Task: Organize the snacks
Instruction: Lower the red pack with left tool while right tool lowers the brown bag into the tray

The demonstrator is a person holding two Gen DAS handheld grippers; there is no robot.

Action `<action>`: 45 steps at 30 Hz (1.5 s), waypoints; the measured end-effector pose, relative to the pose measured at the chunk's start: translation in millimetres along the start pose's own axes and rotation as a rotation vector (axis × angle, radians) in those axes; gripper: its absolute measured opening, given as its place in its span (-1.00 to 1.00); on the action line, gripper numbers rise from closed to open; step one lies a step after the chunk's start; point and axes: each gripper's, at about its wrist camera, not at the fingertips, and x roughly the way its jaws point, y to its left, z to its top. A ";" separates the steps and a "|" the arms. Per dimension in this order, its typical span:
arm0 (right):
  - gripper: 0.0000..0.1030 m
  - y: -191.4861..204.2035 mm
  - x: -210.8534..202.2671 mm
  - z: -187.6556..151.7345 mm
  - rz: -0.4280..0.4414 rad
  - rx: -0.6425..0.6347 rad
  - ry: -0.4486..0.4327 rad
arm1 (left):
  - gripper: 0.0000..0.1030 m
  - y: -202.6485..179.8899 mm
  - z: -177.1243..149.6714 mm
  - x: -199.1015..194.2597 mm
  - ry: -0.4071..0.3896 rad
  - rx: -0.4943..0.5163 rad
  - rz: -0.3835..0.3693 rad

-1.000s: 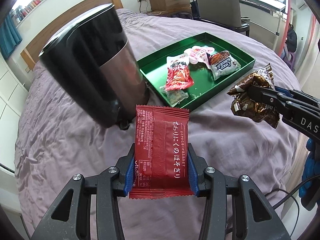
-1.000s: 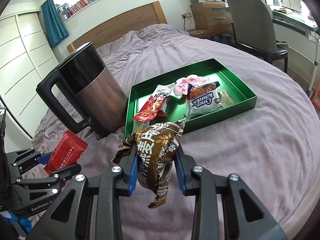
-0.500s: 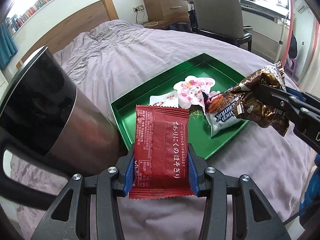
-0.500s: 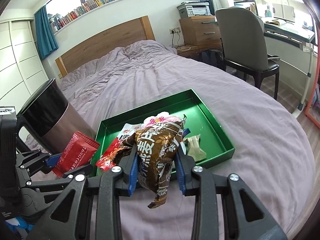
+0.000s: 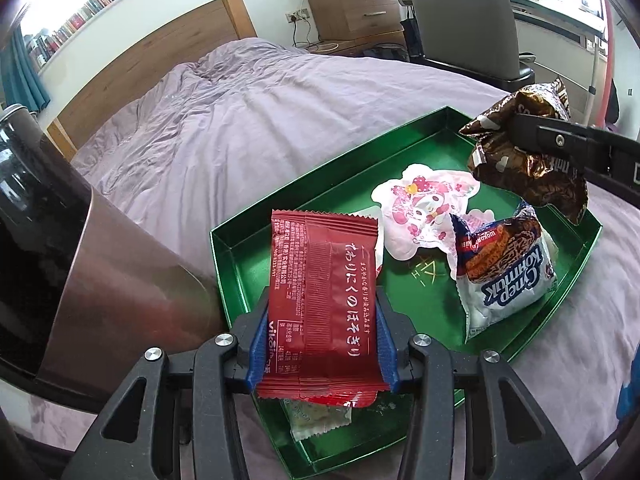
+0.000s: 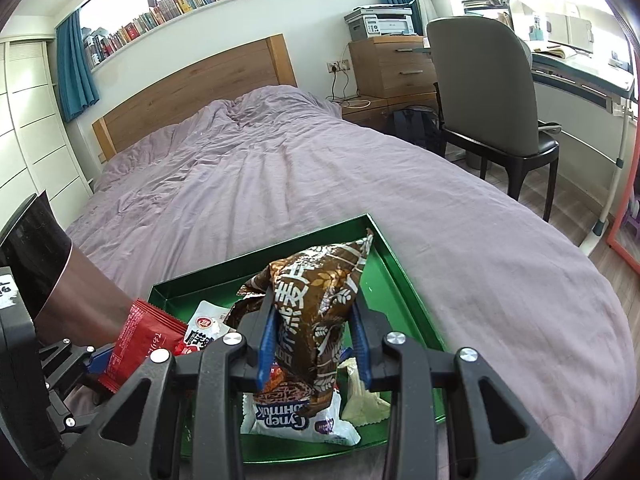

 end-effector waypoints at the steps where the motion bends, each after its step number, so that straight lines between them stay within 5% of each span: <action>1: 1.00 -0.3 3.4 0.3 0.001 0.003 0.003 | -0.22 -0.6 -0.1 2.1 0.001 0.000 0.003; 22: 1.00 -3.6 40.3 -18.8 0.004 0.026 0.072 | -0.20 -10.9 -8.5 33.0 0.056 0.007 0.006; 45: 1.00 -4.0 22.8 -15.3 -0.039 0.033 0.053 | -0.13 -4.2 -8.5 9.7 0.005 -0.018 -0.048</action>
